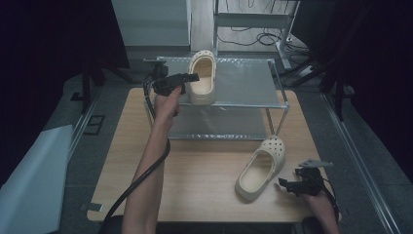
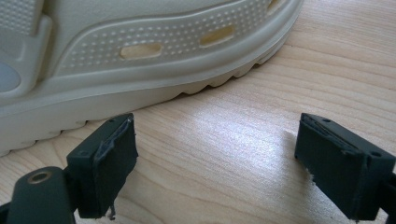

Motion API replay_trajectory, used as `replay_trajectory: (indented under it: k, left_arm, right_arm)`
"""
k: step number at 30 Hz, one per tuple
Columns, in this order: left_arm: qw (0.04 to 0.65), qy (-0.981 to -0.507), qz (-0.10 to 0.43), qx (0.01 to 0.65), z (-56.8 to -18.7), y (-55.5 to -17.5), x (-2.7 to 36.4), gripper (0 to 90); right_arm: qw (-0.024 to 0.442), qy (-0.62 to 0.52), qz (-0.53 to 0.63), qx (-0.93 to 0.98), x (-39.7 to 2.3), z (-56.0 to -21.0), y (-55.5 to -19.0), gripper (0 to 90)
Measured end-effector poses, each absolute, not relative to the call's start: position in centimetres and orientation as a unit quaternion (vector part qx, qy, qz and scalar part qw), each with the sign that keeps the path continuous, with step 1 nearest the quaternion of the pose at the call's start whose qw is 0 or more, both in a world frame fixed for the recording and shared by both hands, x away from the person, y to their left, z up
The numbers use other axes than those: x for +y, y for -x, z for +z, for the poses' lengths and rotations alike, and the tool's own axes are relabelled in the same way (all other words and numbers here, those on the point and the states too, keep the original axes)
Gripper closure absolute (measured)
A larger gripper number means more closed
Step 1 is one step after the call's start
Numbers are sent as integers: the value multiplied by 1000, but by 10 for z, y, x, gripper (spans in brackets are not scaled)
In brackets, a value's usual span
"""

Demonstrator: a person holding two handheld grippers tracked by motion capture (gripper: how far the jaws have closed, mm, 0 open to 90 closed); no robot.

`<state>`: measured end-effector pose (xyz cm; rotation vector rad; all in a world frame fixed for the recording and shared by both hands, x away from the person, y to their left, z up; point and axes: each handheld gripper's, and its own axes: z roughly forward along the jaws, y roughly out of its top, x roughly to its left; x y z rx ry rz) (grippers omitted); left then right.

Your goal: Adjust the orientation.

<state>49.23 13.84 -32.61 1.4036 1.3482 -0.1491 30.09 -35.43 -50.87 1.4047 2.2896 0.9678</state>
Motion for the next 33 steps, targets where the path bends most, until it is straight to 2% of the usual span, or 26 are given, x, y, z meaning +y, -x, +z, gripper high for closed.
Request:
replay_trajectory:
  k: [18, 33]
  left_arm:
    - [571, -630, -71, 522, -327, -452, 139, 49]
    - [583, -650, -58, 485, -347, -419, 130, 58]
  right_arm:
    - [145, -486, 334, 794, -354, -509, -301, 123]
    - [145, -486, 334, 795, -354, -509, -301, 124]
